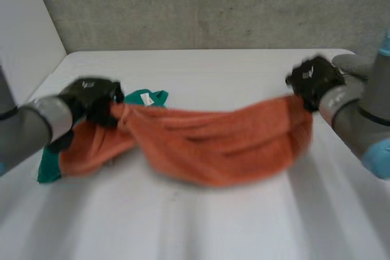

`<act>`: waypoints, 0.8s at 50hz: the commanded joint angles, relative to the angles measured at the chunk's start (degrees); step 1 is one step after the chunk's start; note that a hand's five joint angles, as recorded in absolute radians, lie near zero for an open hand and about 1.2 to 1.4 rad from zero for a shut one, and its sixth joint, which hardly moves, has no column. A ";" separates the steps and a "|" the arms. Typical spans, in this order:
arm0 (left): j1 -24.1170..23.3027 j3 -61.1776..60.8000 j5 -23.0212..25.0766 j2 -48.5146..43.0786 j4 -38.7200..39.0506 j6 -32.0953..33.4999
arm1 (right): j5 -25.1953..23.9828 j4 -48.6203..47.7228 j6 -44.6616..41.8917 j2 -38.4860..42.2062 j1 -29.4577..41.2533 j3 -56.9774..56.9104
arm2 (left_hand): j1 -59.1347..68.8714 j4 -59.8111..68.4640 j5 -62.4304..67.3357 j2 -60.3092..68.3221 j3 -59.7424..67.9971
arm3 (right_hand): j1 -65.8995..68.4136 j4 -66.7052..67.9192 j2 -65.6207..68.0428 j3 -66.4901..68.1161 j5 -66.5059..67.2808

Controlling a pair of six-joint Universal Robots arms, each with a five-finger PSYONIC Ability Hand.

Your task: Fold the laundry.

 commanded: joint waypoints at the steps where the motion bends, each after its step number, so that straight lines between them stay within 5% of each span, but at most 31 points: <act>1: -3.30 16.56 -2.00 -1.51 11.84 -2.54 | 5.62 -23.43 9.55 -0.38 0.82 -6.92 | 19.02 11.04 14.95 12.11 14.95 | 17.83 11.26 12.59 11.88 15.16; 8: -5.06 15.44 -5.52 1.05 25.06 -6.85 | 1.85 -28.40 14.21 -4.16 0.03 -3.34 | 19.02 11.04 14.95 12.11 14.95 | 17.83 11.26 12.59 11.88 15.16; 20: -11.04 -5.11 -1.48 -3.69 21.81 -4.57 | -4.48 -19.18 9.30 -2.06 -2.78 11.78 | 19.02 11.04 14.95 12.11 14.95 | 17.83 11.26 12.59 11.88 15.16; 26: -14.29 -15.05 -2.36 -5.72 24.62 -0.62 | -3.96 -17.24 3.94 3.74 -4.98 16.53 | 3.75 -4.22 -0.32 -3.16 -0.32 | 17.83 11.26 12.59 11.88 15.16; 31: -15.17 -19.80 -2.53 -1.52 27.43 1.40 | -3.96 -17.06 1.74 5.33 -6.73 17.85 | -37.00 -44.98 -41.07 -43.92 -41.07 | 17.83 11.26 12.59 11.88 15.16; 34: -13.60 -20.94 -2.62 2.09 28.40 2.11 | -3.96 -17.24 2.35 5.06 -6.91 18.20 | -50.37 -58.35 -54.44 -57.28 -54.44 | 17.83 11.26 12.59 11.88 15.16; 40: -7.54 -21.04 -3.06 5.35 27.18 2.81 | -4.22 -17.24 5.34 3.31 -6.83 19.08 | -50.98 -58.96 -55.05 -57.89 -55.05 | 17.83 11.26 12.59 11.88 15.16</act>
